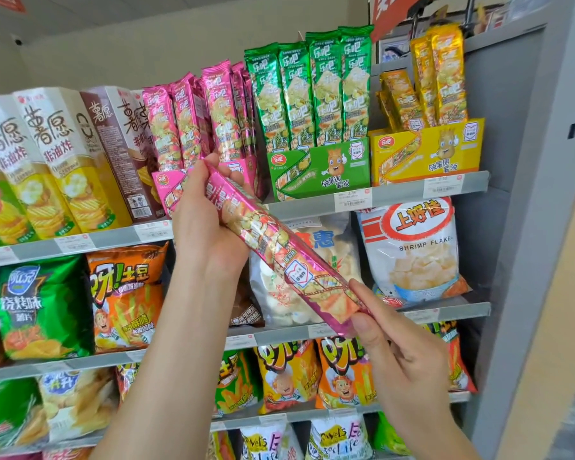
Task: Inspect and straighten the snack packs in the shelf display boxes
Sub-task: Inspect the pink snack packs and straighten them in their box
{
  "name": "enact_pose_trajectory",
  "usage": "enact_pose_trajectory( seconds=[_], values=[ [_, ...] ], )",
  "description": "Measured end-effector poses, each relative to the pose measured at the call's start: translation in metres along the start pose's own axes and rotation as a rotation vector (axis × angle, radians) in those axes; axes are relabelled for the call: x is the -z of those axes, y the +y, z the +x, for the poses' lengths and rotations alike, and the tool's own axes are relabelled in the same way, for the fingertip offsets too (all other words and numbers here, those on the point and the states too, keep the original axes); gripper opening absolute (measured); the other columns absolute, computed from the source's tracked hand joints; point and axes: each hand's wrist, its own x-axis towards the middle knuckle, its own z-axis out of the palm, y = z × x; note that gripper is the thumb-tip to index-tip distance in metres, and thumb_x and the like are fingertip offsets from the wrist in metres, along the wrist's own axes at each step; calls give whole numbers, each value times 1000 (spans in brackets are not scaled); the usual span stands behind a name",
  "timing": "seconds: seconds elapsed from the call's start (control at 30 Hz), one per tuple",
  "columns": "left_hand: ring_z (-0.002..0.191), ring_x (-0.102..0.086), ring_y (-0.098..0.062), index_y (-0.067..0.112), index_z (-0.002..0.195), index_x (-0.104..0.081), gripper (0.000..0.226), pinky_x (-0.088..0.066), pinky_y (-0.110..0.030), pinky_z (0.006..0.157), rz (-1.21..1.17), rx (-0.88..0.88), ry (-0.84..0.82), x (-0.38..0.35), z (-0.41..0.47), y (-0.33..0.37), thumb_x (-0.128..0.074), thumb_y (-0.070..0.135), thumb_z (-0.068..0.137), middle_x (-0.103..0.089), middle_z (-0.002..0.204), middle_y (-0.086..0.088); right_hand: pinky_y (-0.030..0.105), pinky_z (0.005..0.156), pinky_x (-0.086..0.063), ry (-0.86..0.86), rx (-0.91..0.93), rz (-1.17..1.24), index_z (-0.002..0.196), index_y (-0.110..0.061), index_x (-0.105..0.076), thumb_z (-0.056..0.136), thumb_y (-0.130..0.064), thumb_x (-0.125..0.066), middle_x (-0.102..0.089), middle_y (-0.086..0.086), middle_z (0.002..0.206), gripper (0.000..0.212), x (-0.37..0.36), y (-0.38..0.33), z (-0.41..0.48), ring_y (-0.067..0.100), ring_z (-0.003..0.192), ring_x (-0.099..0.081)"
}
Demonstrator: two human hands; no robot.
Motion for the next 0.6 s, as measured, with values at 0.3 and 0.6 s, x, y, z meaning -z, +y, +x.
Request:
enact_pose_trajectory(
  seconds=[0.3,0.6],
  values=[
    [52,-54,-6,15,71,-59,27,-46,-19,62,-33,11,-133,3,2,13,-54,22,97,-52,58,9,16,74,-50,116,338,-169,95,4,-73,78,-8,-76,-71,3,87,22,-7,15,-5,8,81,-63],
    [64,-63,-12,12,95,-62,31,-54,-28,62,710,-134,-263,2,14,35,-69,33,74,-69,74,-1,11,58,-45,13,-152,115,76,-30,-65,79,-33,-79,-66,-14,71,15,-22,9,1,4,64,-61]
  ],
)
